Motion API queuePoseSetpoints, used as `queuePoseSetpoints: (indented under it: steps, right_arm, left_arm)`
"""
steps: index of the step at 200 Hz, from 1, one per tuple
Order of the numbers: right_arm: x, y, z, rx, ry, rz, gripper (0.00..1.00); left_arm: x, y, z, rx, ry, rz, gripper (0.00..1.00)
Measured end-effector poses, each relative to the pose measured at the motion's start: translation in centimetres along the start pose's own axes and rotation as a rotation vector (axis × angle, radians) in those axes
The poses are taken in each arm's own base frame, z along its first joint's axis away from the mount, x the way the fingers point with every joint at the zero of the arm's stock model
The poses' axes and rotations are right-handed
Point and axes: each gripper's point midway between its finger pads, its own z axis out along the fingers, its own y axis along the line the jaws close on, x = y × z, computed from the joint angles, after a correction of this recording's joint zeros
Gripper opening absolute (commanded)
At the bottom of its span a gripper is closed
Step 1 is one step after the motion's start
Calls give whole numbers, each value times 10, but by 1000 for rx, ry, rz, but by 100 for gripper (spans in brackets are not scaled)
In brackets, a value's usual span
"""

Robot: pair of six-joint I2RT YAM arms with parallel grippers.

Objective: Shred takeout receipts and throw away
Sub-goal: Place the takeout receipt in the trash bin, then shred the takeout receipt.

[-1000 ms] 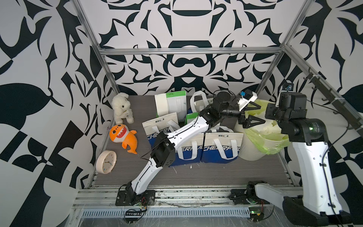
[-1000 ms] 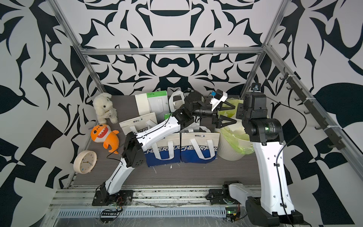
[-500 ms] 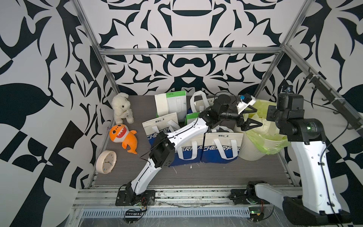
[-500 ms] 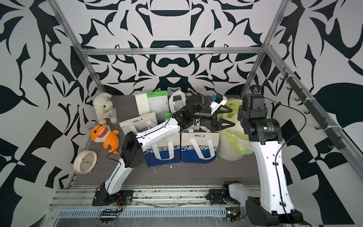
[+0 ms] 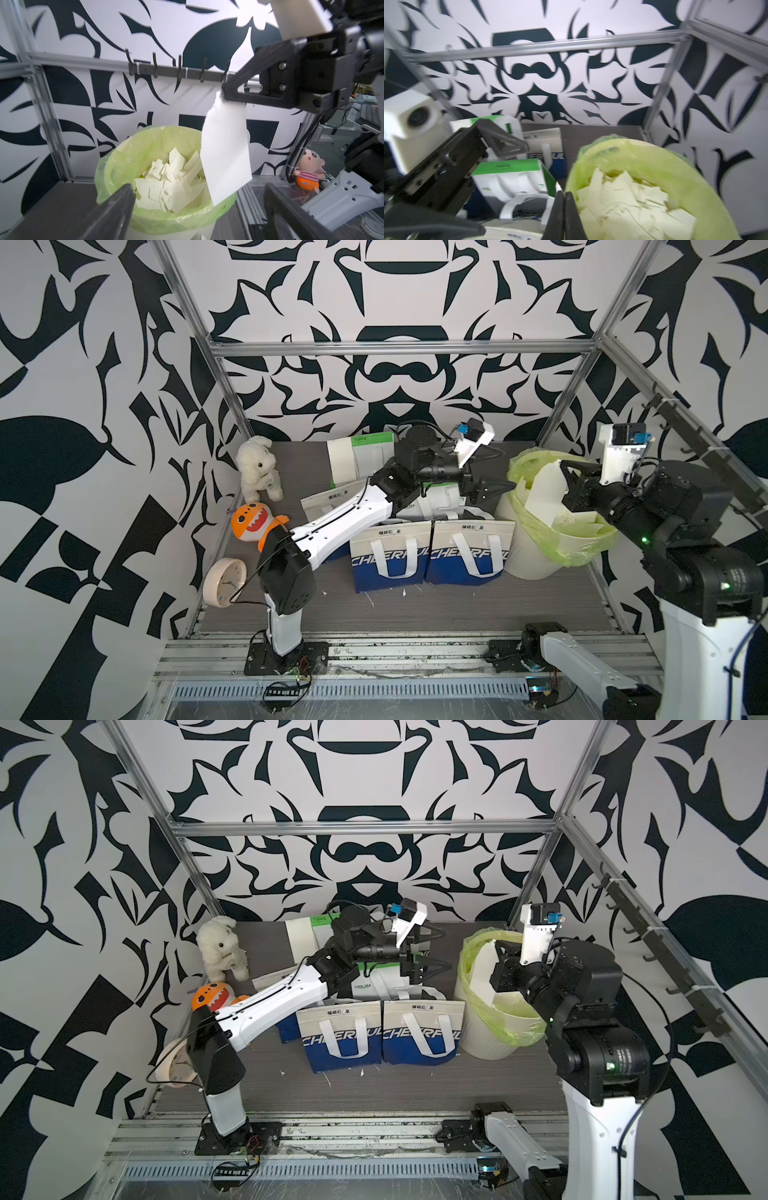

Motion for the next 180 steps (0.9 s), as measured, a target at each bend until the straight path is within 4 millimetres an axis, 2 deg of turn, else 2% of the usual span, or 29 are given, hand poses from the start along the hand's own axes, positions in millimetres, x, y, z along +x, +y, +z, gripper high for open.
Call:
queuePoseSetpoints:
  steps: [27, 55, 60, 81, 109, 136, 163, 180]
  right_arm:
    - [5, 39, 3, -248, -20, 40, 0]
    - [21, 66, 20, -465, 12, 126, 0]
    - [23, 69, 23, -495, 18, 142, 0]
    - [29, 78, 31, -589, 37, 195, 0]
    - [33, 83, 38, -650, 45, 240, 0]
    - [29, 87, 35, -686, 27, 246, 0]
    - [29, 90, 30, -709, 16, 240, 0]
    - [28, 92, 26, -719, 10, 234, 0]
  left_arm:
    - [-13, -30, -20, 53, -31, 15, 93]
    - [-10, -52, -33, 79, -25, 3, 86]
    - [-8, -55, -36, 80, -22, 2, 80]
    - [-6, -63, -46, 72, -22, -10, 67]
    - [-5, -62, -52, 30, -33, -31, 56]
    - [6, -53, -54, -21, -57, -74, 48]
    - [11, -42, -53, -66, -78, -116, 35]
    - [8, -37, -53, -91, -101, -125, 34]
